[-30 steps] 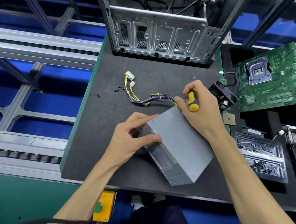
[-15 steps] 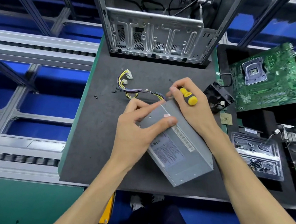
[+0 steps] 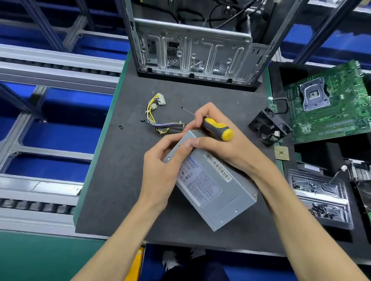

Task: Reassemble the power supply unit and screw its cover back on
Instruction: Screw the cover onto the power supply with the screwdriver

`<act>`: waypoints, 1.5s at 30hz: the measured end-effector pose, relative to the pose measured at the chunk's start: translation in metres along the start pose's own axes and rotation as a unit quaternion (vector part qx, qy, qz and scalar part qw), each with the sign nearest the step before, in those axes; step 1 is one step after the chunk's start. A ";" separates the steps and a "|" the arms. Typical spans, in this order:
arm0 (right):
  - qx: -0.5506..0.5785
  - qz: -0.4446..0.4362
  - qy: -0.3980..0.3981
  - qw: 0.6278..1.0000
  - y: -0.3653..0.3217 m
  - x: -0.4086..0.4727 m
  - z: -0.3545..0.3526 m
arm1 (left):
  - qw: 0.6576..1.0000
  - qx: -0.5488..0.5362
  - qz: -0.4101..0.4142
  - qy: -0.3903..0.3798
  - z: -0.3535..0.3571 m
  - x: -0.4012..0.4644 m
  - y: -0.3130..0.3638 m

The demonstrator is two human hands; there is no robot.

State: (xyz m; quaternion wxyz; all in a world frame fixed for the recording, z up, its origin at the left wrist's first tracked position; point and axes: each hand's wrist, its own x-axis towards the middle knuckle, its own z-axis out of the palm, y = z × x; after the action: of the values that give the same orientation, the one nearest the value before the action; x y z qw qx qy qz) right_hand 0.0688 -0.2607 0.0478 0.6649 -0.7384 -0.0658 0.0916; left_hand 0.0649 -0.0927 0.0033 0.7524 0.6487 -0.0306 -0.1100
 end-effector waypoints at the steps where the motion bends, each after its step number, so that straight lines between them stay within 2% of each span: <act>1: -0.009 -0.001 0.006 1.000 0.001 0.000 0.000 | 1.000 -0.013 -0.006 0.001 0.000 -0.001 -0.002; 6: -0.016 -0.019 0.029 0.999 0.004 0.001 -0.002 | 0.998 -0.053 -0.035 0.009 0.002 0.003 -0.008; 16: -0.055 -0.042 0.035 0.997 -0.001 0.005 0.003 | 0.994 -0.076 0.019 0.074 0.008 0.001 -0.010; 25: -0.117 -0.036 0.051 0.991 0.003 -0.004 0.030 | 0.996 -0.087 -0.016 0.030 -0.020 -0.014 -0.022; 31: -0.223 -0.072 0.058 0.970 0.008 -0.010 0.052 | 0.996 -0.080 -0.024 -0.013 -0.048 -0.023 -0.027; 45: -0.319 -0.151 0.026 0.935 0.014 -0.008 0.075 | 0.996 -0.063 -0.062 -0.034 -0.076 -0.035 -0.029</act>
State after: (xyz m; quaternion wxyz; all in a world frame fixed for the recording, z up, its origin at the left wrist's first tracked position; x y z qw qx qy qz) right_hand 0.0443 -0.1912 0.0266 0.4020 -0.8950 -0.1852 -0.0552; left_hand 0.0410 -0.0158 -0.0340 0.7819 0.5967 -0.0093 -0.1803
